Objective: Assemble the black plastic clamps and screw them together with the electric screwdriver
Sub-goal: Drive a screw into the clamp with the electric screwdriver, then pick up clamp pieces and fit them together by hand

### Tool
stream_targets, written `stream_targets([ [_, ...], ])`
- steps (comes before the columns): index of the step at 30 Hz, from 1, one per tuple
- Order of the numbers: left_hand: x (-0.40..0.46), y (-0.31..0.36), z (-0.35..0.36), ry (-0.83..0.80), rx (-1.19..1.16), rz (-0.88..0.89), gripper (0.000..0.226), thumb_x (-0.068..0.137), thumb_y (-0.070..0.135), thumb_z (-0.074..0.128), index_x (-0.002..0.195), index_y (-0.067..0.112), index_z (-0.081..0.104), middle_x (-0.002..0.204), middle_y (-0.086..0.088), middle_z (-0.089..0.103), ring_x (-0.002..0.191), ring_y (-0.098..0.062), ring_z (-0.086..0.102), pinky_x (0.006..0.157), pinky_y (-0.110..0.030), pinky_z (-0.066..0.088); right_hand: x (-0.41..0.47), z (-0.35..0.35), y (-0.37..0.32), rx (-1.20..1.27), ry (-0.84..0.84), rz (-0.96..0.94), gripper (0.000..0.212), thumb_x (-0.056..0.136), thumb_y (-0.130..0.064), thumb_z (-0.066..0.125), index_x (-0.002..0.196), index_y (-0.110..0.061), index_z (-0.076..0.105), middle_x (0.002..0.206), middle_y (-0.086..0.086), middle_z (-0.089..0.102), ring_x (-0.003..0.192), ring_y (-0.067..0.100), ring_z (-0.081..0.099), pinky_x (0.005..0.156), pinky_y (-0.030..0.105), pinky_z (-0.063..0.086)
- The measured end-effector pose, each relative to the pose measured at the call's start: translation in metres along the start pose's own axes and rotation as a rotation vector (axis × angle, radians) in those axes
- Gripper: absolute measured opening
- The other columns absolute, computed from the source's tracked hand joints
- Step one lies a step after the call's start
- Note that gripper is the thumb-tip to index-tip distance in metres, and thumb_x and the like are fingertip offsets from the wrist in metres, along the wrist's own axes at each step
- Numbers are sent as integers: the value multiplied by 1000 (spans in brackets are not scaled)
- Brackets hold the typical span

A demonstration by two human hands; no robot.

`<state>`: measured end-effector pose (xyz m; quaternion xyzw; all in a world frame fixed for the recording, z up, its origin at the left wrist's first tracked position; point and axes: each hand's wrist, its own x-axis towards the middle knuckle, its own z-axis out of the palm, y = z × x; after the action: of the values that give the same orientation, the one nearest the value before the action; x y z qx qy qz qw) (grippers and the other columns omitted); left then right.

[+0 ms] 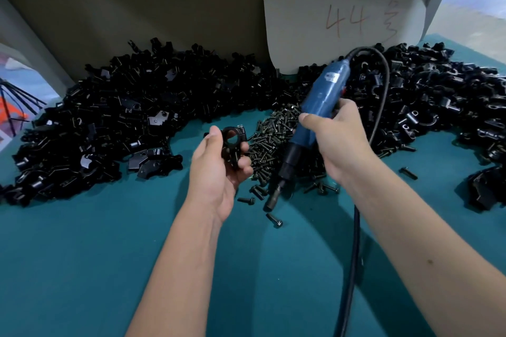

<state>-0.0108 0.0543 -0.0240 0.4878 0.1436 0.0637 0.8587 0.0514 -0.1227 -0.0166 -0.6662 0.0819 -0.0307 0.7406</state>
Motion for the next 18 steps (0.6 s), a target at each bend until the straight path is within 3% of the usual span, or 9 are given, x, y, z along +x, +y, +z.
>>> stream_targets([
  [2, -2, -2, 2, -1, 65, 33, 38, 111, 39, 43, 114, 5, 60, 81, -11, 70, 51, -13, 52, 49, -25, 54, -1, 0, 3, -147, 9, -74, 43, 92, -19, 79, 121, -23, 47, 111, -1, 62, 93, 13, 65, 68, 23, 51],
  [4, -2, -3, 4, -14, 110, 53, 38, 110, 39, 44, 112, 5, 61, 84, -12, 74, 52, -15, 55, 51, -28, 56, -1, -2, 6, -330, 42, -142, 50, 90, -30, 82, 125, -20, 48, 106, -2, 62, 88, 11, 64, 65, 22, 48],
  [8, -3, -6, 8, -22, 129, 65, 33, 111, 36, 44, 105, 7, 59, 83, -15, 73, 51, -18, 56, 50, -30, 56, -6, -5, 7, -629, 71, -217, 51, 87, -45, 81, 113, -23, 42, 93, -15, 51, 76, 2, 54, 53, 10, 38],
  [11, -4, -7, 9, -39, 95, 48, 30, 112, 32, 42, 105, 6, 56, 83, -18, 72, 51, -20, 56, 50, -32, 57, -6, -7, 4, -791, 122, -247, 59, 83, -54, 82, 114, -13, 51, 114, 4, 54, 83, 12, 45, 68, 21, 31],
  [13, -5, -6, 8, -70, 85, 37, 28, 113, 29, 40, 106, 7, 54, 84, -19, 71, 52, -22, 57, 51, -34, 57, -8, -8, 2, -838, 167, -269, 67, 78, -59, 83, 115, -11, 55, 120, 5, 52, 83, 12, 39, 72, 22, 27],
  [18, -8, -8, 8, -149, 121, 48, 22, 112, 22, 31, 107, 12, 50, 89, -21, 69, 56, -25, 54, 52, -35, 53, -11, -8, -3, -881, 178, -413, 37, 82, -44, 85, 93, -20, 59, 97, 0, 60, 86, 19, 57, 74, 32, 43],
])
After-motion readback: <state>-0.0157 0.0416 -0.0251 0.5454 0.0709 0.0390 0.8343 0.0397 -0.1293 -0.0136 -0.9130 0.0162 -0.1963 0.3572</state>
